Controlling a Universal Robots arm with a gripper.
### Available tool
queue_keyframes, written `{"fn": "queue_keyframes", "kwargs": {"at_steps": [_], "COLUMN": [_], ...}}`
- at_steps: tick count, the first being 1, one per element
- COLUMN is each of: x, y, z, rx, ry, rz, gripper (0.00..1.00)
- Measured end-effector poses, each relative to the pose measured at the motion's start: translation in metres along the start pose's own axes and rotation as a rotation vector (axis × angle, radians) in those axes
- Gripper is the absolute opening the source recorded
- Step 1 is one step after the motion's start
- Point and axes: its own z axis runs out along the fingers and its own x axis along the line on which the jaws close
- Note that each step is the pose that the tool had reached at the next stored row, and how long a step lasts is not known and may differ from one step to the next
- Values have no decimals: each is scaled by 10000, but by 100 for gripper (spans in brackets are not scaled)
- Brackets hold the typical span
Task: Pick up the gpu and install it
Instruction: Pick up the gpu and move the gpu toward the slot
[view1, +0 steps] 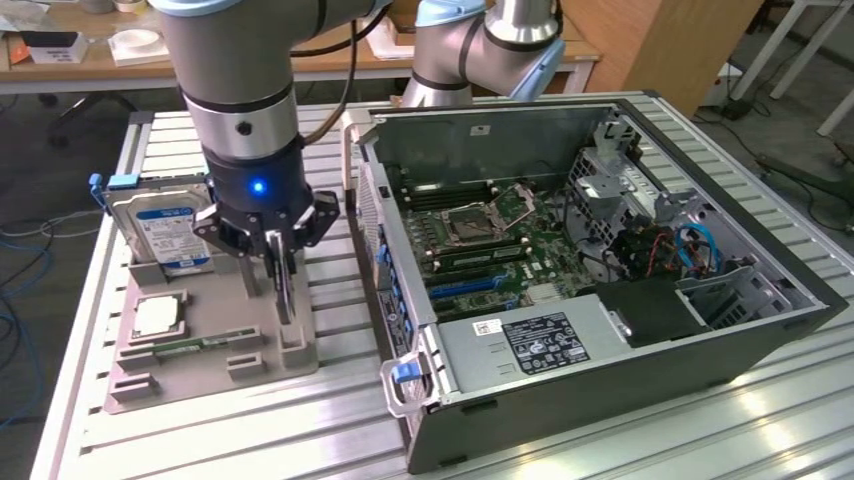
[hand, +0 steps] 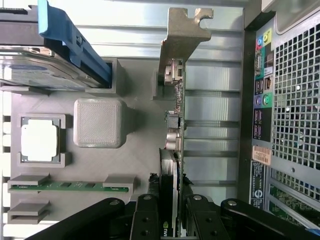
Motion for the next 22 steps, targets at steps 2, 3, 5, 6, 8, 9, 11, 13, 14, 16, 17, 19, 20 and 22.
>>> {"fn": "queue_keyframes", "kwargs": {"at_steps": [2,3,5,6,8,9,11,13,14,16,17,19,20,22], "x": [0,0,-1,-1,-1,-1,-1,-1,-1,-1,-2,-2,-2,-2], "y": [1,1,3,3,4,5,5,5,5,6,6,7,7,8], "z": [-14,-24,-54,-68,-83,-86,-96,-107,-112,-124,-129,-141,-148,-161], "rx": [-1,-1,0,-1,-1,-2,0,0,-1,0,-1,-1,-1,-1], "ry": [-1,-1,0,-1,-1,-3,0,0,-1,0,-1,-1,-1,-1], "rz": [0,0,0,0,0,0,0,0,0,0,0,0,0,0], "gripper": [27,27,27,27,27,27,27,27,27,27,27,27,27,27]}}
